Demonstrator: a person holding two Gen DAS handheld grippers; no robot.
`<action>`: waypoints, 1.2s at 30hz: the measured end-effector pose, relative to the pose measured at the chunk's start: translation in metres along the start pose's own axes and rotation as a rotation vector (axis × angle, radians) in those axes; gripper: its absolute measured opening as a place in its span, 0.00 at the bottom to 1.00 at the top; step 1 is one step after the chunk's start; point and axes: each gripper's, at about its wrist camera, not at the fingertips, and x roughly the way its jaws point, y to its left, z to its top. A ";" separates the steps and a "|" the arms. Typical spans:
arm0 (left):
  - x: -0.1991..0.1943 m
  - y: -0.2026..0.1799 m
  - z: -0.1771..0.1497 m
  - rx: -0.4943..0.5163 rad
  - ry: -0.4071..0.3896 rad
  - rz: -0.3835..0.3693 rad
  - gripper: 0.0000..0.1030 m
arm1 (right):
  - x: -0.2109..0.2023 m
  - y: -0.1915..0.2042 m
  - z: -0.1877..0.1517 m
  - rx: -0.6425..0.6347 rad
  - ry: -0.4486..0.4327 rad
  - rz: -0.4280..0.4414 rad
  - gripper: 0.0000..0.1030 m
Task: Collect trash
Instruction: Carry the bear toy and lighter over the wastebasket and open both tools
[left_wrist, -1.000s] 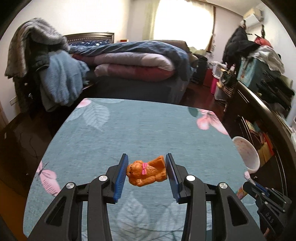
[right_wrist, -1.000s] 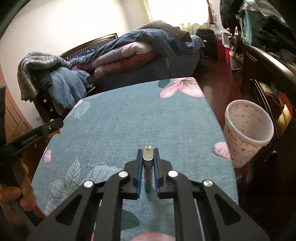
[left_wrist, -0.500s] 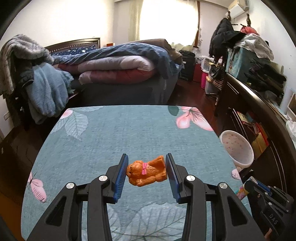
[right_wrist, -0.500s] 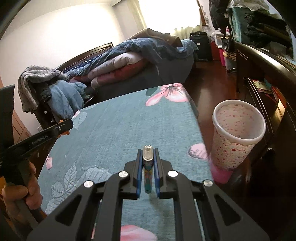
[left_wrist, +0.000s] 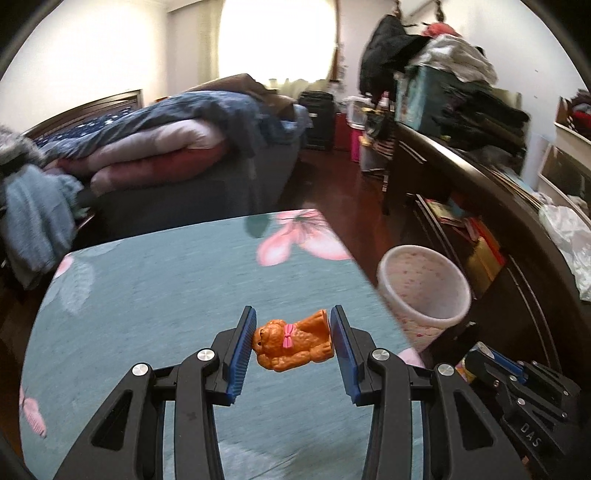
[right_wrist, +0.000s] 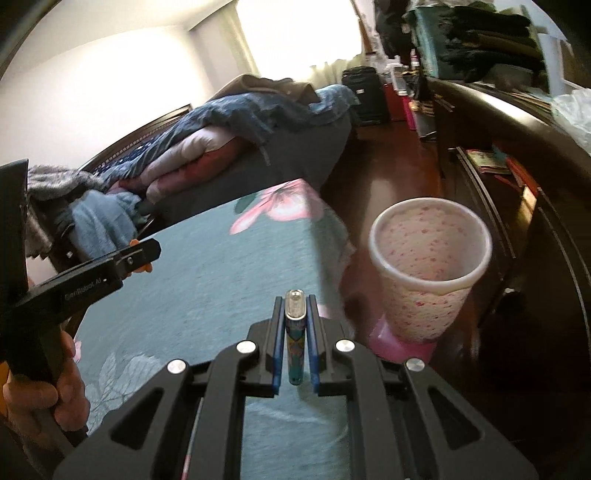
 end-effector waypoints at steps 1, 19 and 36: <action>0.003 -0.006 0.003 0.009 -0.001 -0.011 0.41 | 0.000 -0.005 0.003 0.006 -0.006 -0.011 0.12; 0.097 -0.129 0.059 0.165 0.027 -0.206 0.41 | 0.032 -0.132 0.053 0.161 -0.094 -0.249 0.12; 0.192 -0.187 0.084 0.147 0.109 -0.251 0.41 | 0.106 -0.198 0.077 0.222 -0.064 -0.287 0.15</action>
